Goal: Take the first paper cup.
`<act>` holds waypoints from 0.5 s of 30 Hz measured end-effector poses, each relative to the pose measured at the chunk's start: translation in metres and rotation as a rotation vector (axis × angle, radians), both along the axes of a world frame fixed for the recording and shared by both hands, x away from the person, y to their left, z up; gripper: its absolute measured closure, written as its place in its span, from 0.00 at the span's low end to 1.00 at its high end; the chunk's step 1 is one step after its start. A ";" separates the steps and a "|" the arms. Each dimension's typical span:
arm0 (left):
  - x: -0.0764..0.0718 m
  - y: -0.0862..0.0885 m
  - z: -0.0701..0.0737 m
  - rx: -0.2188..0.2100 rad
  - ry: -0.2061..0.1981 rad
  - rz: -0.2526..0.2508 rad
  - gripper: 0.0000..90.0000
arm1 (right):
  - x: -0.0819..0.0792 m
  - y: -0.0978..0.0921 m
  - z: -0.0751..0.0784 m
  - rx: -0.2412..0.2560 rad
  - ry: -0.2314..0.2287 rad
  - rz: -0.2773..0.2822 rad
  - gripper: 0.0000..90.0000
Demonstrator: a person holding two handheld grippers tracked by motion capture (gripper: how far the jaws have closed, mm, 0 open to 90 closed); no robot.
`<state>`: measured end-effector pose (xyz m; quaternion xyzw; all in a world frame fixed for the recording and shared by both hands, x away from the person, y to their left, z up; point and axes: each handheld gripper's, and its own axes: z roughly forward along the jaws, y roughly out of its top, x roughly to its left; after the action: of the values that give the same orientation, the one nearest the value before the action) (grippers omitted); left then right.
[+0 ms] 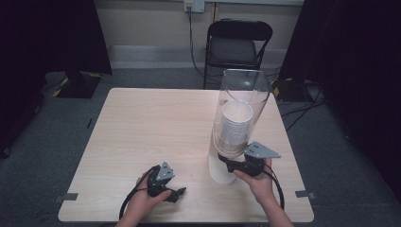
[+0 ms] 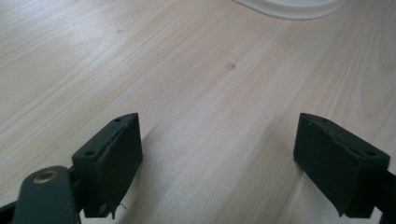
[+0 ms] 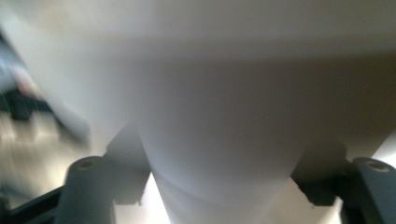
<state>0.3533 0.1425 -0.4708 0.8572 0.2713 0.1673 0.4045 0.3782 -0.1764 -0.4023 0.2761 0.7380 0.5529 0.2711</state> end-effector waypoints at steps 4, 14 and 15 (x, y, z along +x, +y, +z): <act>0.000 0.000 0.000 0.000 0.002 0.001 0.17 | 0.001 -0.005 -0.023 -0.055 0.111 0.002 0.39; 0.000 0.000 0.001 0.013 0.006 0.002 0.17 | -0.001 -0.010 -0.018 -0.091 0.105 0.006 0.35; 0.000 0.000 0.001 0.016 0.003 0.000 0.17 | -0.001 -0.010 -0.019 -0.098 0.108 0.007 0.35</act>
<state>0.3537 0.1429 -0.4696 0.8607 0.2705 0.1679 0.3973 0.3774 -0.1866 -0.4212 0.2894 0.7786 0.5014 0.2422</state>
